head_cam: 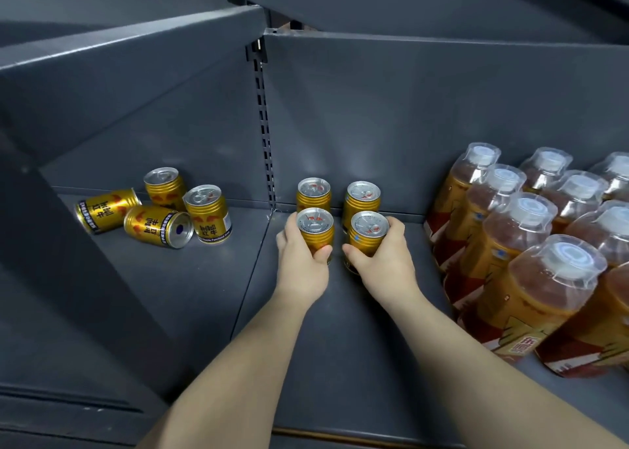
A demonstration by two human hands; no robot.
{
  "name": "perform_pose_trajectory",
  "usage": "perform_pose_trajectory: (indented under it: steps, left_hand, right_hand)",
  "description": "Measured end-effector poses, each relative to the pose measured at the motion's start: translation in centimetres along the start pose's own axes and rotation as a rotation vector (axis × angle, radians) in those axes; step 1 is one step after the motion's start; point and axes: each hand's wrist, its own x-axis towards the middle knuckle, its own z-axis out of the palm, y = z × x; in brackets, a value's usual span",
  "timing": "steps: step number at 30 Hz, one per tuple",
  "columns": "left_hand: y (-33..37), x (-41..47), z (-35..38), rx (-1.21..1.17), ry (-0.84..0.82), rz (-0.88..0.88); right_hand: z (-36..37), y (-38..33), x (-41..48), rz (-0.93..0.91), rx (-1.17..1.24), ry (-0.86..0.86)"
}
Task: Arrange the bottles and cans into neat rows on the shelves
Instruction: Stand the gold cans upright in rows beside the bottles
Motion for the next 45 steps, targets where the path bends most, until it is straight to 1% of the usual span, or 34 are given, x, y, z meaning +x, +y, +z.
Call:
perform_pose_trajectory:
  steps: [5,8,17,26,45]
  left_hand:
    - [-0.1,0.0,0.1,0.05,0.051,-0.008]
    - [0.2,0.4,0.3,0.036,0.069,-0.023]
    - [0.4,2.3,0.5,0.087,0.016,-0.03]
    - [-0.1,2.5,0.5,0.06,-0.018,-0.018]
    - [-0.6,2.5,0.6,0.061,-0.028,-0.01]
  right_hand:
    - [0.0,-0.1,0.0,0.007,-0.041,-0.02]
    - [0.2,-0.3,0.2,0.019,-0.042,-0.01]
    - [1.0,-0.3,1.5,0.032,-0.023,0.016]
    - [1.2,-0.2,1.7,0.03,-0.025,0.026]
    - [2.0,0.0,1.9,0.053,-0.11,0.074]
